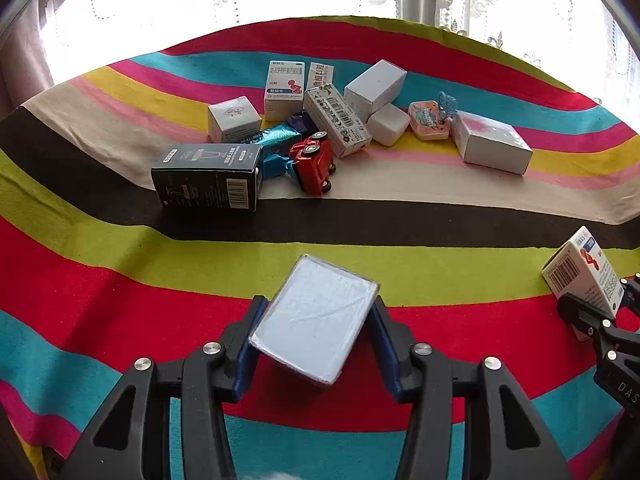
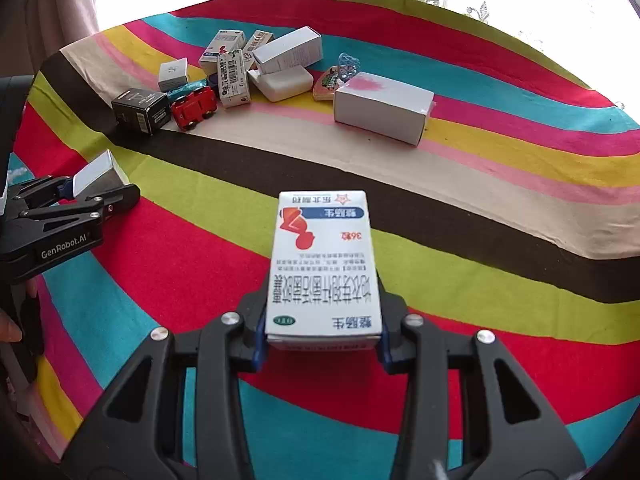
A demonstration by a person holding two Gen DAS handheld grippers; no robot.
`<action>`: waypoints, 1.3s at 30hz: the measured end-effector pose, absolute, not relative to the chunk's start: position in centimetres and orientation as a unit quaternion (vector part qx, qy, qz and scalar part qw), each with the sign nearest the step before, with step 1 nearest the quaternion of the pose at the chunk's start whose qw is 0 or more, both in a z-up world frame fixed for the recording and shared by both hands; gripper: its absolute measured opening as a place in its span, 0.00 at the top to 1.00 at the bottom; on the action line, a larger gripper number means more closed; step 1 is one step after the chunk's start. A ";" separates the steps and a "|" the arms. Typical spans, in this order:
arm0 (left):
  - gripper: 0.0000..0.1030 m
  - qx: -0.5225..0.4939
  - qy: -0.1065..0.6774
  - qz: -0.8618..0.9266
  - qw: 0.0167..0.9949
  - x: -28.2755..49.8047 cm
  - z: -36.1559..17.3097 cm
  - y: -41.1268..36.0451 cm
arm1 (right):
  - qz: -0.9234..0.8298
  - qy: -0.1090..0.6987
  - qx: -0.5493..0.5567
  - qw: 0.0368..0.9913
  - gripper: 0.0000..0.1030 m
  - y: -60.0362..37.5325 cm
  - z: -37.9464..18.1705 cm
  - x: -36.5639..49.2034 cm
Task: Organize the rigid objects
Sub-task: 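Carry the medicine box and the grey box over the bin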
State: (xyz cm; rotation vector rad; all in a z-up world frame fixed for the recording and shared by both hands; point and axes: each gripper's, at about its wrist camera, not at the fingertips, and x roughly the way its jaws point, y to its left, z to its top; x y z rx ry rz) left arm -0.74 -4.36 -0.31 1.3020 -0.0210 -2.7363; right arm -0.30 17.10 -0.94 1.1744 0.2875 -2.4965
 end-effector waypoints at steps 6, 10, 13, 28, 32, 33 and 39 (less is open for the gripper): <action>0.51 0.429 0.000 -0.901 0.056 -0.7 -0.4 -4.3 | -0.887 0.104 0.415 0.177 0.57 17.0 -1.0 -0.2; 0.51 0.430 0.006 -0.901 0.053 -0.6 -0.4 -4.4 | -0.885 0.091 0.423 0.170 0.57 17.4 -0.9 -0.1; 0.51 0.431 0.015 -0.901 0.049 -0.5 -0.4 -4.7 | -0.886 0.047 0.433 0.158 0.57 18.1 -0.6 1.2; 0.51 0.414 0.058 -0.908 0.014 2.9 1.0 -4.7 | -0.889 0.005 0.437 0.140 0.57 20.1 0.8 7.5; 0.51 0.401 0.059 -0.914 -0.012 5.4 2.4 -3.2 | -0.891 -0.003 0.433 0.134 0.57 21.2 1.3 8.3; 0.51 0.400 0.059 -0.914 -0.019 5.9 2.6 -2.8 | -0.892 -0.005 0.432 0.132 0.57 21.5 1.4 8.4; 0.51 0.405 0.049 -0.912 -0.053 8.0 3.1 0.0 | -0.900 -0.013 0.421 0.110 0.57 23.8 2.5 9.2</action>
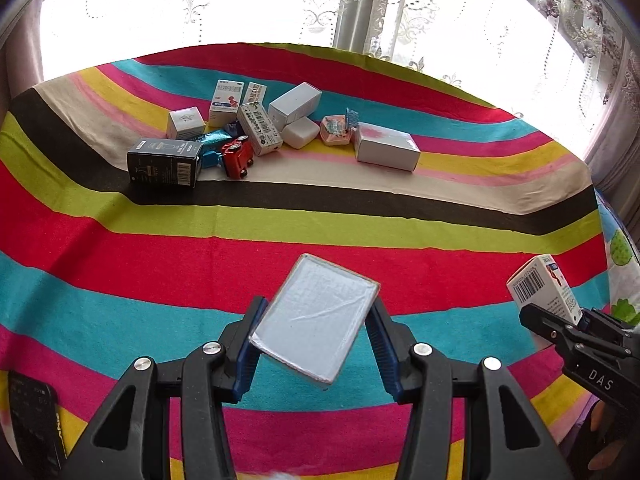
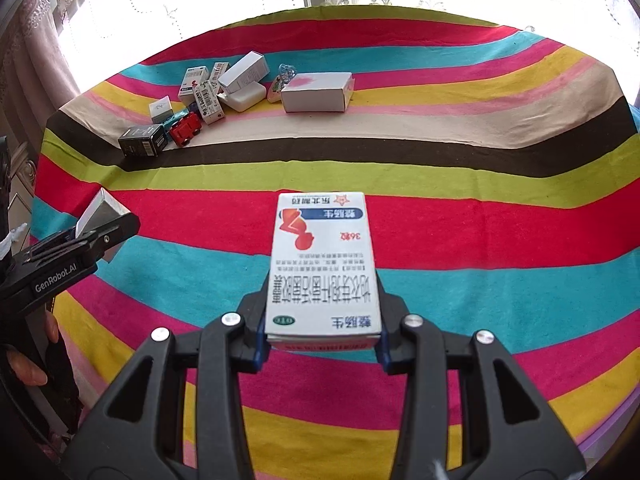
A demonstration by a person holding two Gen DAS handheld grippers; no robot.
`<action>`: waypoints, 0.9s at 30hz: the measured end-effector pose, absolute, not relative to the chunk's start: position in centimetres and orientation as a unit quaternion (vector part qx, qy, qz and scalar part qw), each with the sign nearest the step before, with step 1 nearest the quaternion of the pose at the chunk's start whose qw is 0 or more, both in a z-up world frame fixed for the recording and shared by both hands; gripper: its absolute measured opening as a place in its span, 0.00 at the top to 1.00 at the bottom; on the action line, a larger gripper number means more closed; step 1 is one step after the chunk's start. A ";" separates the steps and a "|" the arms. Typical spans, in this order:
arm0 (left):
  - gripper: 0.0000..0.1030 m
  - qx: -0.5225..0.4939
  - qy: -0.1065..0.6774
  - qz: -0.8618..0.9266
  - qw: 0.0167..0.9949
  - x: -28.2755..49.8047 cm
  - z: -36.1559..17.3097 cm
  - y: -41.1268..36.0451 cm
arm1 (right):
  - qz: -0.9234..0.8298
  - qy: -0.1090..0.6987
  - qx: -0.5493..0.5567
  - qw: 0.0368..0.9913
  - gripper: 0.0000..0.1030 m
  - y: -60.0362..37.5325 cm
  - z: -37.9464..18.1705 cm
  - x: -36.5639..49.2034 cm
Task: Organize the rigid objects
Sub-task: 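Carry the medicine box and the grey box over the bin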
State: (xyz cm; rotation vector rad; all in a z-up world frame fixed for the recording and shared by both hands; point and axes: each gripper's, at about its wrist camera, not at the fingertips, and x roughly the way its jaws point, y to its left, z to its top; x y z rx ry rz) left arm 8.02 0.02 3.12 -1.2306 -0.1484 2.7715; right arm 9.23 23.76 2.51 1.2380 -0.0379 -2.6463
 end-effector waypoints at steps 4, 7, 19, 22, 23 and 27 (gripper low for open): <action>0.51 -0.400 -0.039 0.913 0.071 9.0 3.9 1.7 | -0.904 -0.017 0.415 0.105 0.57 25.4 3.2 9.7; 0.51 -0.398 -0.027 0.913 0.084 9.6 4.4 3.0 | -0.906 -0.015 0.411 0.097 0.57 26.3 3.6 10.1; 0.51 -0.399 0.015 0.907 0.133 12.1 5.0 7.4 | -0.911 -0.017 0.405 0.075 0.57 30.5 5.0 12.8; 0.51 -0.398 0.022 0.906 0.141 12.5 5.2 8.2 | -0.914 -0.018 0.401 0.068 0.57 31.6 5.4 13.7; 0.51 -0.397 0.024 0.906 0.144 12.7 5.3 8.5 | -0.914 -0.018 0.399 0.065 0.57 32.0 5.5 14.0; 0.51 -0.391 0.038 0.906 0.157 13.4 6.0 9.9 | -0.918 -0.014 0.393 0.056 0.57 33.2 6.1 14.9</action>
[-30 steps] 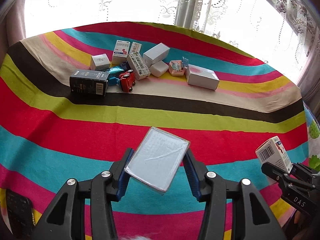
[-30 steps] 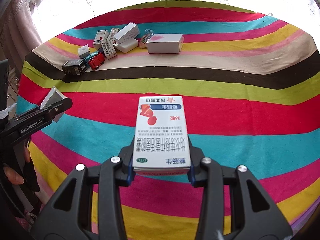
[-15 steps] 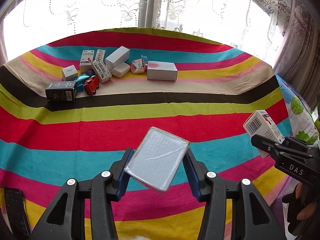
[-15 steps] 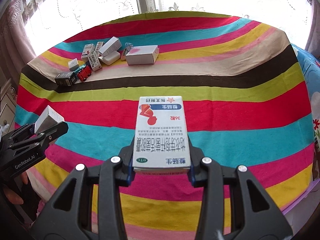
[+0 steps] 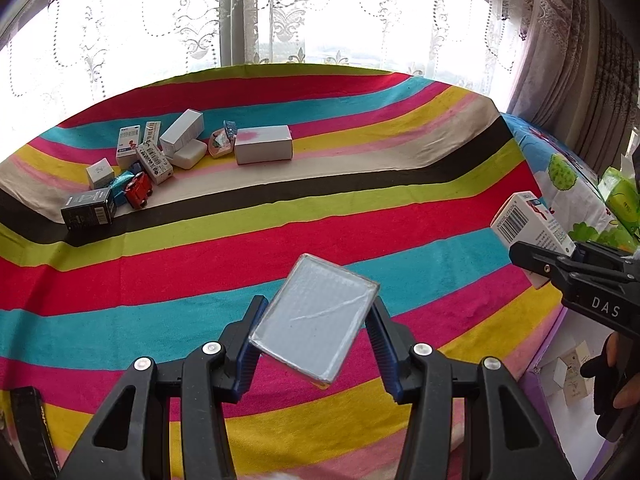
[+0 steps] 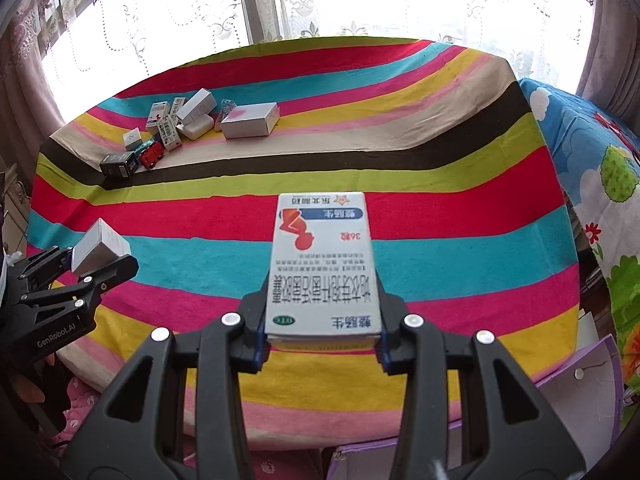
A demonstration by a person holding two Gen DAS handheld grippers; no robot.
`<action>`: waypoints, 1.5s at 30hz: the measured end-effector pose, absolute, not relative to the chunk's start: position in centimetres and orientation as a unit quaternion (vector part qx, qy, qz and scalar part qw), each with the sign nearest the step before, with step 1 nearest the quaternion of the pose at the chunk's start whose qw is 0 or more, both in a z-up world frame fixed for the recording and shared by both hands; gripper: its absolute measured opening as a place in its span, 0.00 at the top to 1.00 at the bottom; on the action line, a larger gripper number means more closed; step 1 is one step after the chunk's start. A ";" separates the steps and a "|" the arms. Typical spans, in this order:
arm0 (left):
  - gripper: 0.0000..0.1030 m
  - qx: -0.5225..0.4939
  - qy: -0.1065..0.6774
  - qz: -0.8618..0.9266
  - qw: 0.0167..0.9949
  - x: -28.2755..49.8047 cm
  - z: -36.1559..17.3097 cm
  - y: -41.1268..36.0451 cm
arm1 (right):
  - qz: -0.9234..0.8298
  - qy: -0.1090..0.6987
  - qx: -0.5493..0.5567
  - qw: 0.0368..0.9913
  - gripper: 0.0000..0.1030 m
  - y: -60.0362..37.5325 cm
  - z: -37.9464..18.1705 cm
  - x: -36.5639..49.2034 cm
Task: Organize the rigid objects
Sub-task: 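Carry the medicine box and the grey box over the bin, then open the right gripper over the bin while the left releases the grey box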
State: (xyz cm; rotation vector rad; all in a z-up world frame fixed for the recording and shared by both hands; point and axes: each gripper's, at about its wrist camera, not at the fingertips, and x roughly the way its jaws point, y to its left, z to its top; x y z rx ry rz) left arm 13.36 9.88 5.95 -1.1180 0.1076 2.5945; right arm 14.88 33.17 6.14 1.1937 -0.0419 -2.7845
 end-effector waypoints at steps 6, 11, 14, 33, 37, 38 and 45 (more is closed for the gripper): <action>0.51 -0.378 0.053 0.906 0.180 14.6 7.4 11.9 | -0.921 0.000 0.387 0.047 0.57 34.4 7.0 16.8; 0.51 -0.372 0.064 0.903 0.205 15.8 8.3 13.8 | -0.924 0.012 0.381 0.040 0.57 35.3 7.7 18.9; 0.51 -0.370 0.073 0.899 0.224 16.7 8.8 15.5 | -0.924 0.020 0.382 0.032 0.57 36.1 8.0 19.9; 0.51 -0.387 0.138 0.821 0.398 21.2 11.4 28.4 | -0.916 -0.010 0.389 -0.100 0.57 47.8 8.8 29.0; 0.51 -0.407 0.167 0.787 0.433 23.5 9.9 31.6 | -0.908 -0.014 0.403 -0.115 0.57 49.7 8.3 30.8; 0.51 -0.409 0.178 0.779 0.440 24.2 9.4 32.3 | -0.905 -0.016 0.408 -0.117 0.57 50.0 8.0 31.2; 0.51 -0.447 0.212 0.723 0.482 27.0 6.4 34.4 | -0.892 -0.022 0.437 -0.115 0.57 50.9 5.7 33.1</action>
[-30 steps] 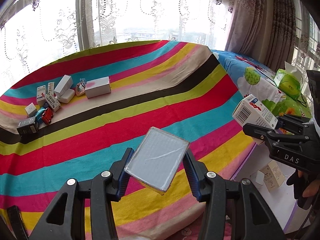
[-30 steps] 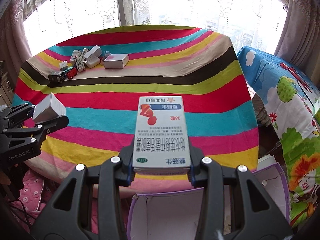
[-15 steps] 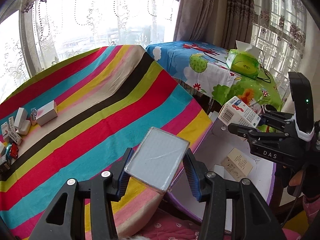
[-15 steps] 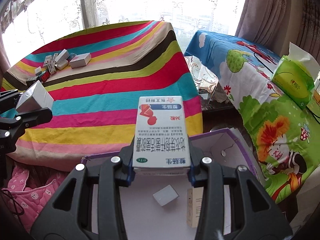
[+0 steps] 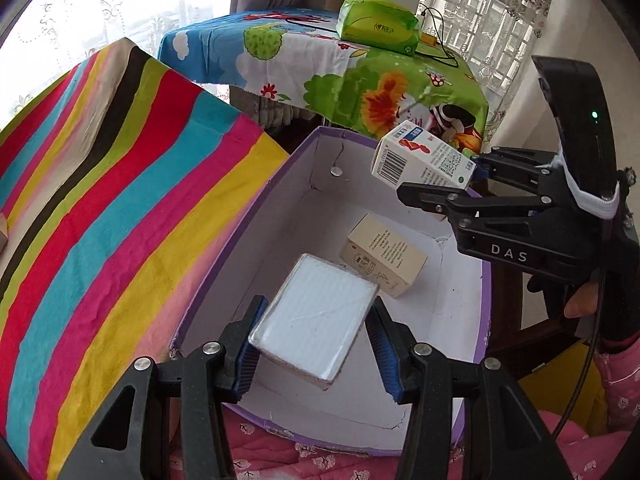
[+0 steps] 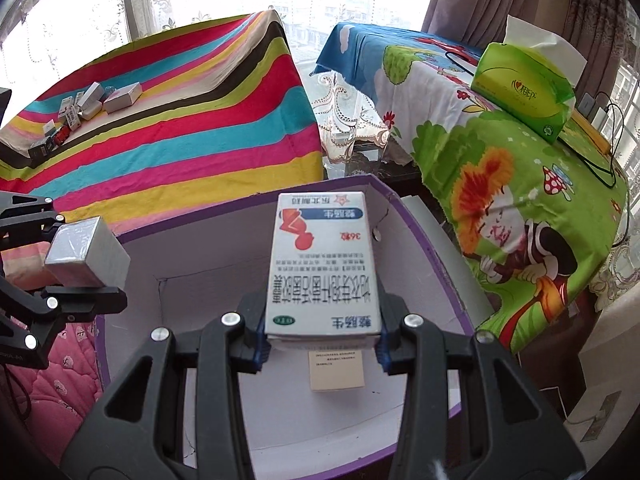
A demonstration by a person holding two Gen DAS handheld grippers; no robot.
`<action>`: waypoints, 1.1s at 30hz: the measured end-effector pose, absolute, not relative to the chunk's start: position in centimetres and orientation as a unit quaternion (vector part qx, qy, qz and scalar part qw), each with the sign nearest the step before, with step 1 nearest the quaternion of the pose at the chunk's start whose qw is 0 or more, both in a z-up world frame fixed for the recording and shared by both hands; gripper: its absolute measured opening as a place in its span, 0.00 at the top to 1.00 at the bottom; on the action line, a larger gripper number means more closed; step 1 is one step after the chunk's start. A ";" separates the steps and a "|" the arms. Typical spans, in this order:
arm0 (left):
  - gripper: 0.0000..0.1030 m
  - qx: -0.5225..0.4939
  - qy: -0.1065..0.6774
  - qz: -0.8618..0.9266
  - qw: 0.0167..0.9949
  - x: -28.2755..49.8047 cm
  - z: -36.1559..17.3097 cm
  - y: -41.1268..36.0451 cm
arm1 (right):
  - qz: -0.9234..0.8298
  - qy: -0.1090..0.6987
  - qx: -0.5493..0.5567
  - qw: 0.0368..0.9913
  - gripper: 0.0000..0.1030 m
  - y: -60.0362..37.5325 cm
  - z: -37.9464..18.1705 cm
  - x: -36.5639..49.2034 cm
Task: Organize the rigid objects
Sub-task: 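Open the right gripper over the bin while the left releases the grey box, then grasp the large white box with a pink smudge with the right gripper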
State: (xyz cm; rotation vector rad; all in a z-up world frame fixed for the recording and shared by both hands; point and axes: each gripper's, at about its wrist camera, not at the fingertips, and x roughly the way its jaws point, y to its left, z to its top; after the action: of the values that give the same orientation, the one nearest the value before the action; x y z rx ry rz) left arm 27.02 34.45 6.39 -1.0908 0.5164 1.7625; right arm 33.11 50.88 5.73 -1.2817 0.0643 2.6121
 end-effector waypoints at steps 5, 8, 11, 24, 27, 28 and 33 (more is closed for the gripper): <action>0.33 -0.456 0.209 0.692 0.519 27.7 6.2 34.4 | 0.897 0.056 -0.426 0.098 0.32 50.9 6.2 32.7; 0.25 -0.438 0.201 0.710 0.513 26.7 7.1 32.9 | 0.913 0.056 -0.391 0.107 0.17 50.5 7.8 32.2; 0.23 -0.418 0.192 0.750 0.476 24.2 8.1 30.2 | 0.922 0.053 -0.369 0.104 0.17 50.1 9.6 30.9; 0.19 -0.426 0.066 0.900 0.068 7.7 2.1 6.8 | 0.905 -0.025 -0.421 -0.052 0.16 34.7 6.3 14.5; 0.19 -0.418 0.012 0.908 -0.014 5.4 1.5 1.0 | 0.895 -0.024 -0.435 -0.094 0.16 30.2 4.8 9.8; 0.19 -0.412 0.002 0.910 -0.039 4.7 1.4 -0.5 | 0.891 -0.019 -0.443 -0.102 0.16 28.9 4.3 8.1; 0.19 -0.405 -0.050 0.906 -0.108 3.1 1.0 -6.5 | 0.874 -0.010 -0.457 -0.166 0.16 23.8 1.5 -0.6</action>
State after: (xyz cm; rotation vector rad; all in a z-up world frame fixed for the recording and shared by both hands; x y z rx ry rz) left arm 3.10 -6.54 1.03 -1.3691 -0.1695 3.0626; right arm -0.58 23.78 1.51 -1.6106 -0.0353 3.0787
